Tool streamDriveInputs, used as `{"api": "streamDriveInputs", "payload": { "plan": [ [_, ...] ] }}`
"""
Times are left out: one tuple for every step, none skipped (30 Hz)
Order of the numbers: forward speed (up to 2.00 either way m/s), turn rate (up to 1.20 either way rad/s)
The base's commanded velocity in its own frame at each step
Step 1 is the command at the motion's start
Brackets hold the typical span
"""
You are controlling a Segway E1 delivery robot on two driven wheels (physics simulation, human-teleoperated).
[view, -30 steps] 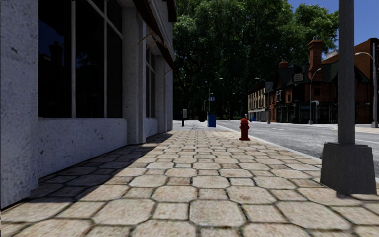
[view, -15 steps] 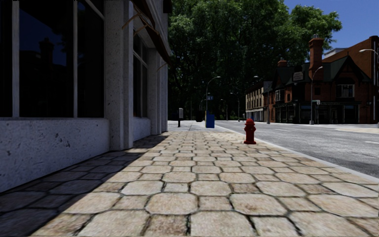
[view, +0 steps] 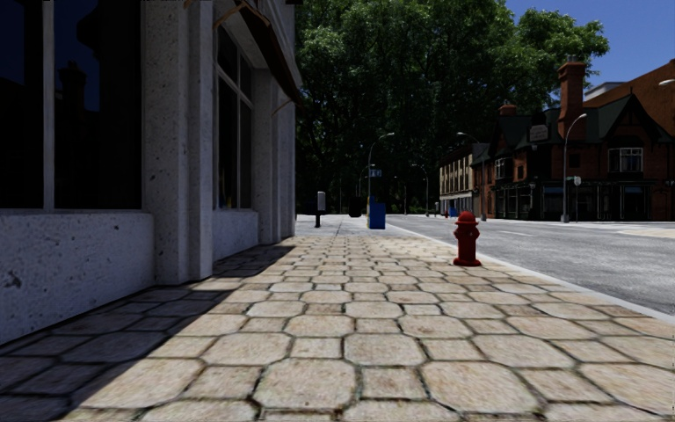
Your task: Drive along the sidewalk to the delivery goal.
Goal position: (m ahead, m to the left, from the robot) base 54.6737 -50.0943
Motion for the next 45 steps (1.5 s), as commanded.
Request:
{"api": "streamDriveInputs", "payload": {
  "plan": [
    [2.0, 0.0],
    [2.0, -0.03],
    [2.0, -0.05],
    [2.0, -0.05],
    [2.0, -0.08],
    [2.0, -0.08],
    [2.0, -0.08],
    [2.0, -0.08],
    [2.0, -0.08],
    [2.0, -0.08],
    [2.0, -0.08],
    [2.0, -0.08],
    [2.0, -0.08],
    [2.0, -0.08],
    [2.0, -0.05],
    [2.0, 0.0],
    [2.0, 0.0],
    [2.0, 0.0],
    [2.0, 0.0],
    [2.0, 0.0],
    [2.0, 0.0],
    [2.0, 0.0],
    [2.0, 0.0],
    [2.0, 0.0],
    [2.0, 0.0],
    [2.0, 0.0],
    [2.0, 0.0],
    [2.0, 0.0],
    [2.0, 0.0],
    [2.0, -0.03],
    [2.0, -0.11],
    [2.0, -0.11],
    [2.0, -0.13],
    [2.0, -0.13],
    [2.0, -0.13],
    [2.0, -0.13],
    [2.0, -0.13],
    [2.0, -0.13],
    [2.0, -0.13],
    [2.0, -0.13],
    [2.0, -0.13],
    [2.0, -0.13],
    [2.0, -0.1],
    [2.0, 0.0],
    [2.0, 0.0]
  ]
}}
